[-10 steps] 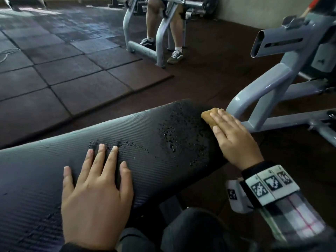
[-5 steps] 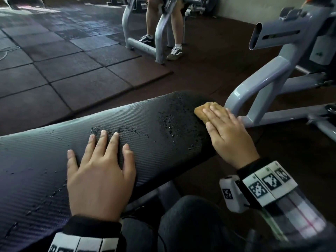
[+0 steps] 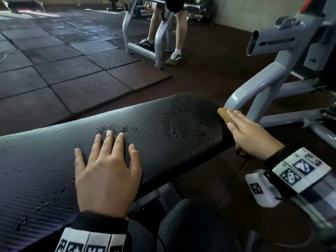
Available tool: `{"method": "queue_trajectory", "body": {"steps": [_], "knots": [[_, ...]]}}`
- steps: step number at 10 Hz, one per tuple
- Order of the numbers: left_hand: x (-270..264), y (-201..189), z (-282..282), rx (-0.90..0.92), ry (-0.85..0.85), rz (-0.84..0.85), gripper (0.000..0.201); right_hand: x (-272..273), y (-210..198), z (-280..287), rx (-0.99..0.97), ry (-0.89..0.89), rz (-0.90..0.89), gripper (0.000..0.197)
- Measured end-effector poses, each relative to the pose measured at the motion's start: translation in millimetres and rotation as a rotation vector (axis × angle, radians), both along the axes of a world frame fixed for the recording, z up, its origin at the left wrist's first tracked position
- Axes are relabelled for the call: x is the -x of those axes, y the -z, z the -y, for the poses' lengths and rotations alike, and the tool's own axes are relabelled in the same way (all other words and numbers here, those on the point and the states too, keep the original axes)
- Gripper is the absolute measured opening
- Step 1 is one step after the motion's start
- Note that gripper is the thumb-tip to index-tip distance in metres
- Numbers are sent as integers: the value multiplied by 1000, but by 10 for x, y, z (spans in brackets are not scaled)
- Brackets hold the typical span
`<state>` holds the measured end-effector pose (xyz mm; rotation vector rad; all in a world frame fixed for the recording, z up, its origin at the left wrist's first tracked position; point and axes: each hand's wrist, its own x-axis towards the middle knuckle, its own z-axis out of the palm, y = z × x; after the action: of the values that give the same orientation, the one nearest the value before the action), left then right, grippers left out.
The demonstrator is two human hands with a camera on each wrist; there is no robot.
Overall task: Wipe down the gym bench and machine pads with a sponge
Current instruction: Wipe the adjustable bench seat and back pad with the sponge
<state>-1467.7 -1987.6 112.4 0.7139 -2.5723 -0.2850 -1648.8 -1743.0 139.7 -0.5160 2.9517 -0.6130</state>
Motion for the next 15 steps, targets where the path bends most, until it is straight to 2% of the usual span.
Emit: {"method": "queue_trajectory", "body": {"steps": [2, 4, 5, 6, 8, 10, 12, 13, 14, 15], "knots": [[6, 6, 0, -4, 1, -4, 56, 596, -240, 197, -305, -1, 172, 52], [5, 27, 6, 0, -4, -22, 55, 750, -465, 780, -576, -138, 110, 54], [2, 23, 4, 1, -4, -24, 55, 688, -479, 827, -637, -262, 110, 55], [1, 24, 8, 5, -2, -31, 54, 646, -504, 627, -645, -377, 141, 56], [5, 30, 6, 6, -7, -28, 54, 734, -547, 355, -669, -328, 146, 58], [-2, 34, 9, 12, -5, -34, 54, 916, -600, 650, -741, -292, 72, 55], [6, 31, 2, 12, -2, -30, 54, 757, -622, 667, -694, -495, 58, 58], [3, 37, 4, 15, -2, -35, 54, 705, -606, 471, -661, -507, 85, 58], [3, 32, 3, 16, -4, -35, 55, 813, -592, 333, -663, -423, 109, 59], [7, 25, 0, 12, -4, -29, 55, 942, -603, 415, -743, -350, 85, 60]]}}
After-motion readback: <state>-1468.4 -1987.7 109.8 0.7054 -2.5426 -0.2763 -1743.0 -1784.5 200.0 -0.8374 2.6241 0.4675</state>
